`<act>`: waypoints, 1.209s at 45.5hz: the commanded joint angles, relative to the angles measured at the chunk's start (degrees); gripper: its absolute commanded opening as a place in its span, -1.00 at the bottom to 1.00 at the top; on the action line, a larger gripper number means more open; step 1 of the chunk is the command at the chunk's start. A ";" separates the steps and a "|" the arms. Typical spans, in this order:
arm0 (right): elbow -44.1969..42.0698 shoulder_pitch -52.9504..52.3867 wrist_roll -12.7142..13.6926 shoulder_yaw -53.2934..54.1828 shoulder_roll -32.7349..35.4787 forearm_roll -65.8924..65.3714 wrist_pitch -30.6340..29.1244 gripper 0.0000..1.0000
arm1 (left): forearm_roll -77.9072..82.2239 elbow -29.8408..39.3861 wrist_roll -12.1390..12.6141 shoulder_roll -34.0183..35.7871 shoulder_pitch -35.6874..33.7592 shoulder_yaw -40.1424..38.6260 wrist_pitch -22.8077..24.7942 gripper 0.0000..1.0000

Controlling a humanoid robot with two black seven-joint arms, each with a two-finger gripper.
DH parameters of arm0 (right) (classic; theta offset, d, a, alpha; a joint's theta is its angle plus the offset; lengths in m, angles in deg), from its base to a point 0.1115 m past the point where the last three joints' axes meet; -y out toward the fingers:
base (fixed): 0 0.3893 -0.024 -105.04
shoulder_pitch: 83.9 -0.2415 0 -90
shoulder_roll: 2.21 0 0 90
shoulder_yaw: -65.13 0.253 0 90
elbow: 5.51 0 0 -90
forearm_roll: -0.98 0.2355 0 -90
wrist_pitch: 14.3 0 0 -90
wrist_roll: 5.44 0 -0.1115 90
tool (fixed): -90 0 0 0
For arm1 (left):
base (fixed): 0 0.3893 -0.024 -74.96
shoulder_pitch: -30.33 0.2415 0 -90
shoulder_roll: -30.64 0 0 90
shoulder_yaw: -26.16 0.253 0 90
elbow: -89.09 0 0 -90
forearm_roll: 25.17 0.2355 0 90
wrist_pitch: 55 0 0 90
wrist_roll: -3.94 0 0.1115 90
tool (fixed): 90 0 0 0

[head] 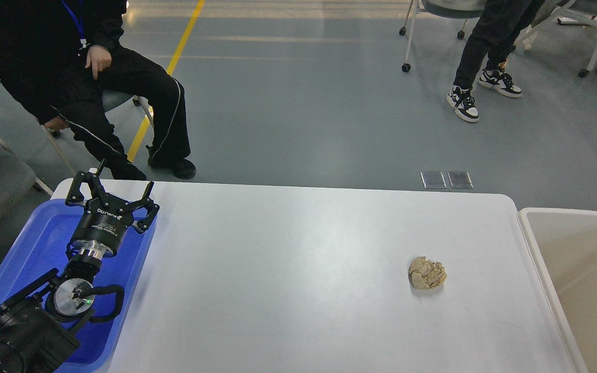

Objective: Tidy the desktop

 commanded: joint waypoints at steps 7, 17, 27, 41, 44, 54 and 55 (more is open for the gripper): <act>0.12 -2.46 0.30 21.86 7.20 3.07 -24.85 1.00 | 0.00 0.00 0.00 0.00 -0.05 0.00 0.00 1.00; 11.09 -4.66 -0.23 23.35 13.79 3.42 -25.90 1.00 | 0.00 0.00 0.00 0.00 0.04 0.00 0.09 1.00; 37.19 -2.55 -0.14 30.73 21.44 3.33 -24.50 1.00 | 0.00 0.00 0.00 0.00 0.04 0.00 0.09 1.00; 56.01 0.88 -1.80 35.57 19.95 2.19 -11.05 1.00 | 0.00 0.09 0.00 0.00 0.04 0.00 0.09 1.00; 58.74 3.07 -2.95 37.32 19.25 2.19 -10.35 1.00 | 0.09 0.00 0.00 0.00 0.04 0.00 0.09 1.00; 62.26 9.67 -9.54 40.23 13.19 -6.14 -8.07 1.00 | 0.00 0.00 0.00 0.00 0.04 0.00 0.09 1.00; 62.26 9.67 -9.89 40.14 12.48 -7.46 -7.10 1.00 | 0.09 0.00 0.00 0.00 0.04 0.00 0.09 1.00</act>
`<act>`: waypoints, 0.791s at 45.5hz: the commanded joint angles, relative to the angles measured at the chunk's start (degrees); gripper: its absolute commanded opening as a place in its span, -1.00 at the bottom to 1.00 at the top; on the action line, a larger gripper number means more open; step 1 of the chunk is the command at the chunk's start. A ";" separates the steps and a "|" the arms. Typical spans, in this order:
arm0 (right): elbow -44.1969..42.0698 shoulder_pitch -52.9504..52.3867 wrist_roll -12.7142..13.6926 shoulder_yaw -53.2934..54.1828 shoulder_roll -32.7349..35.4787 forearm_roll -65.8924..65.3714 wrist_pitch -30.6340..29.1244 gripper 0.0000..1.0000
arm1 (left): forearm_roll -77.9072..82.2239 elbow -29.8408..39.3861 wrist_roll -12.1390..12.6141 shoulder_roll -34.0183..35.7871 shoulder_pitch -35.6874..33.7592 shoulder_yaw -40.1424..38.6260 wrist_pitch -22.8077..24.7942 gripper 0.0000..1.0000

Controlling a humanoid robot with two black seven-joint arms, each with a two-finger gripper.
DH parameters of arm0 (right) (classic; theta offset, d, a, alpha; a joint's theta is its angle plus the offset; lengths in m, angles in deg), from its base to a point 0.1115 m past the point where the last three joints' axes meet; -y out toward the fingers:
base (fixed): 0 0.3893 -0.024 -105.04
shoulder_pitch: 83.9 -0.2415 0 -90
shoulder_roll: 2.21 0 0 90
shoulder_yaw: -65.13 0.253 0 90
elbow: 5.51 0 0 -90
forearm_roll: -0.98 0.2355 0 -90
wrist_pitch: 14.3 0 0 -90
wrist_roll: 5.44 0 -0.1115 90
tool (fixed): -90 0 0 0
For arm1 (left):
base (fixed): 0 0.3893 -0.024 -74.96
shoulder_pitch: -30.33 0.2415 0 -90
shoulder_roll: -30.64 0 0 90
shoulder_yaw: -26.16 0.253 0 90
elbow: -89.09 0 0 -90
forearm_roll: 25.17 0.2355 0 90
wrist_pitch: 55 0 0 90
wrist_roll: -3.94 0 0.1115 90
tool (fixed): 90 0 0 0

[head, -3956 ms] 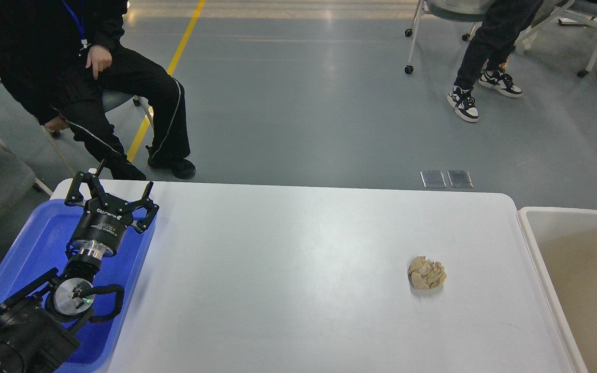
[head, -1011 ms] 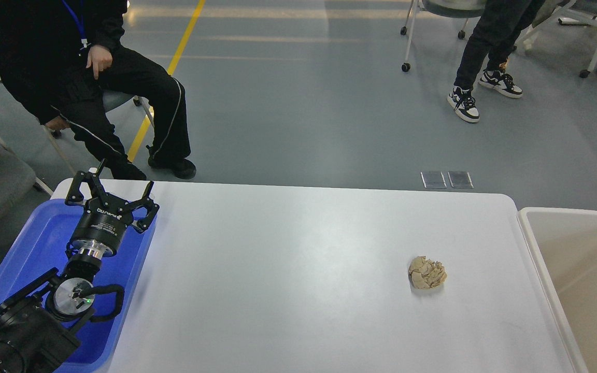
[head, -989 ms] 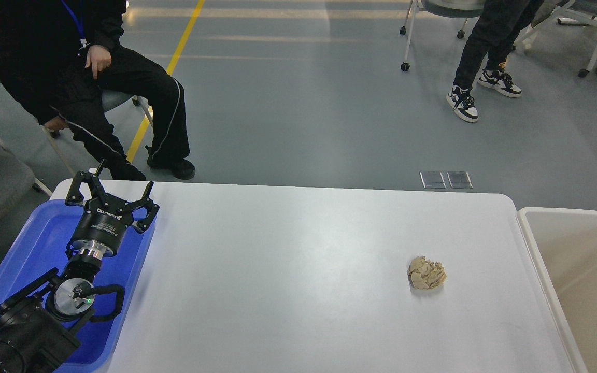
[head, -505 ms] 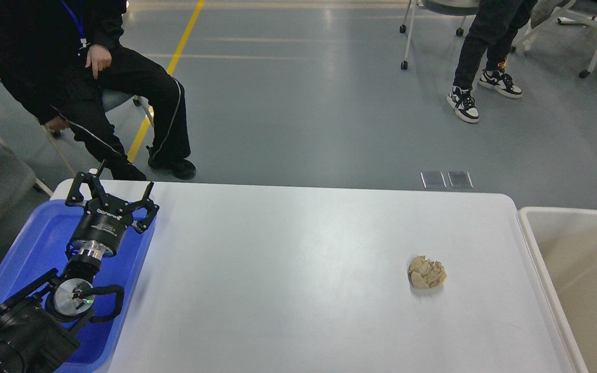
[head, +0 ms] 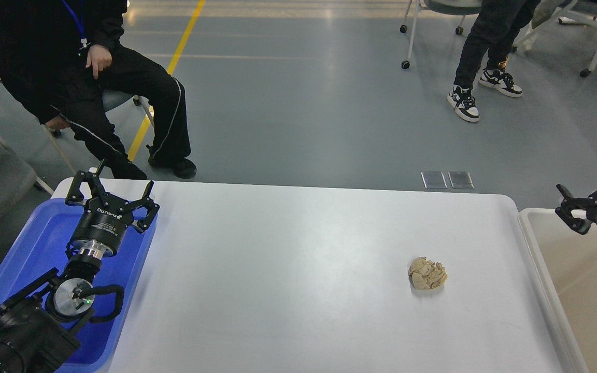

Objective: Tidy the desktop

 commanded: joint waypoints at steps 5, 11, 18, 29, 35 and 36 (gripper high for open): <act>5.86 5.11 -6.16 3.01 -8.78 -11.63 8.64 1.00 | -0.03 -0.03 0.00 0.00 0.02 0.00 -0.01 1.00; 5.07 3.79 -6.33 2.84 -11.95 -12.07 9.61 1.00 | 0.05 -0.03 0.00 0.00 0.02 0.00 -0.01 1.00; 2.61 1.51 -6.69 1.87 -15.02 -12.07 9.61 1.00 | -0.04 -0.03 0.00 0.00 0.02 0.00 -0.01 1.00; -1.52 -1.13 -10.55 1.78 -17.58 -12.07 9.70 1.00 | -0.04 -0.03 0.00 0.00 0.02 0.00 -0.01 1.00; -2.22 -1.22 -11.43 1.87 -18.63 -12.07 9.52 1.00 | -0.04 -0.03 0.00 0.00 0.02 0.00 -0.01 1.00; -2.31 -1.22 -11.52 1.96 -18.81 -12.07 9.52 1.00 | -0.04 0.05 0.00 0.00 0.02 0.00 -0.01 1.00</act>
